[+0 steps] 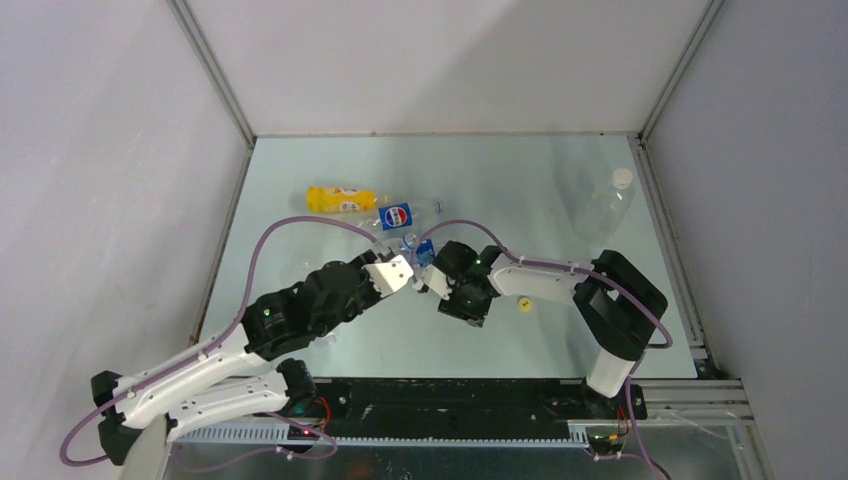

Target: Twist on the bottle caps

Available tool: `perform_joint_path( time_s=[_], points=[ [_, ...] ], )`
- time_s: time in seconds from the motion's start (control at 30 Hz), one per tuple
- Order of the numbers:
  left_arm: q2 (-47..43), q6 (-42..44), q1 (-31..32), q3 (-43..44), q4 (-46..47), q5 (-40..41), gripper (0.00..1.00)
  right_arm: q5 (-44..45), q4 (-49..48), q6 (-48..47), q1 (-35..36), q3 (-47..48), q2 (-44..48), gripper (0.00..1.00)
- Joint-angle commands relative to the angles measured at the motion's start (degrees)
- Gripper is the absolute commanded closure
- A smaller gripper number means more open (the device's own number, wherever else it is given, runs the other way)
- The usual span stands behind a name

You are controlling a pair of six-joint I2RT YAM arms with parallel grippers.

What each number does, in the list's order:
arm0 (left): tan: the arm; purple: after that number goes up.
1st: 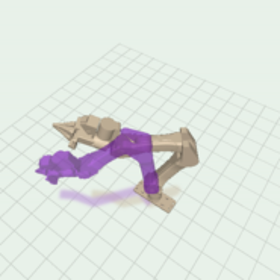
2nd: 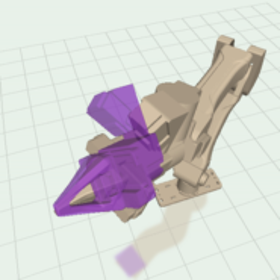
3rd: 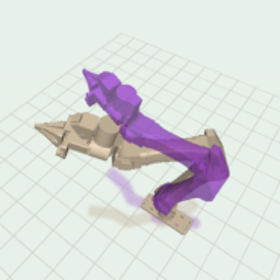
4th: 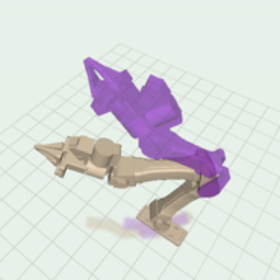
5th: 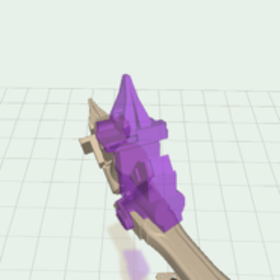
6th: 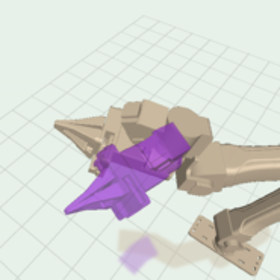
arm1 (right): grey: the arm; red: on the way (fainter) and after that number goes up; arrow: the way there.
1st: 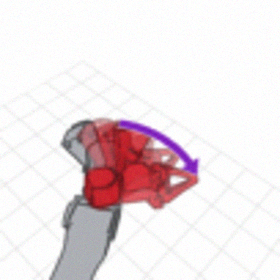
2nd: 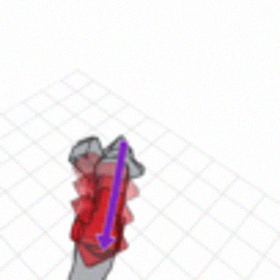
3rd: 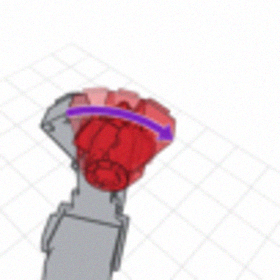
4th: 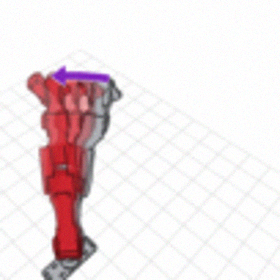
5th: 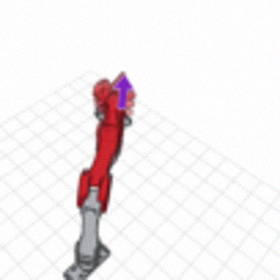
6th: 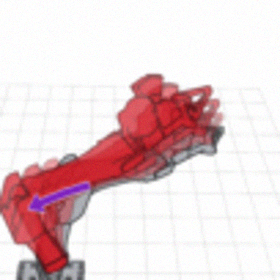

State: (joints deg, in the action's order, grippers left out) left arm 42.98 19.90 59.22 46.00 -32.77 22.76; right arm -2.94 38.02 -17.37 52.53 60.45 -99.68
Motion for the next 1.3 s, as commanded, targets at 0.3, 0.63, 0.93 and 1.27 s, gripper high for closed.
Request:
perform_joint_path(
  time_s=[0.3, 0.63, 0.93, 1.27],
  points=[
    [-1.86, 4.46, -2.44, 2.44, -2.83, -4.98, 0.79, 0.10, 2.96, -0.66, 0.45, 0.02, 3.55, 0.90],
    [1.44, 14.81, -14.11, 6.36, -11.88, -30.20, 0.76, -6.12, 6.37, -0.58, -2.53, -0.17, 23.99, 1.00],
    [7.00, 24.16, -14.92, 10.94, -15.57, -45.75, 0.76, -20.39, 3.14, -14.25, -2.02, -0.04, 43.76, 1.00],
    [13.71, 26.32, -14.57, 15.55, -16.01, -55.93, 0.77, -25.54, -2.93, -29.26, 0.91, 0.07, 48.17, 1.00]
  ],
)
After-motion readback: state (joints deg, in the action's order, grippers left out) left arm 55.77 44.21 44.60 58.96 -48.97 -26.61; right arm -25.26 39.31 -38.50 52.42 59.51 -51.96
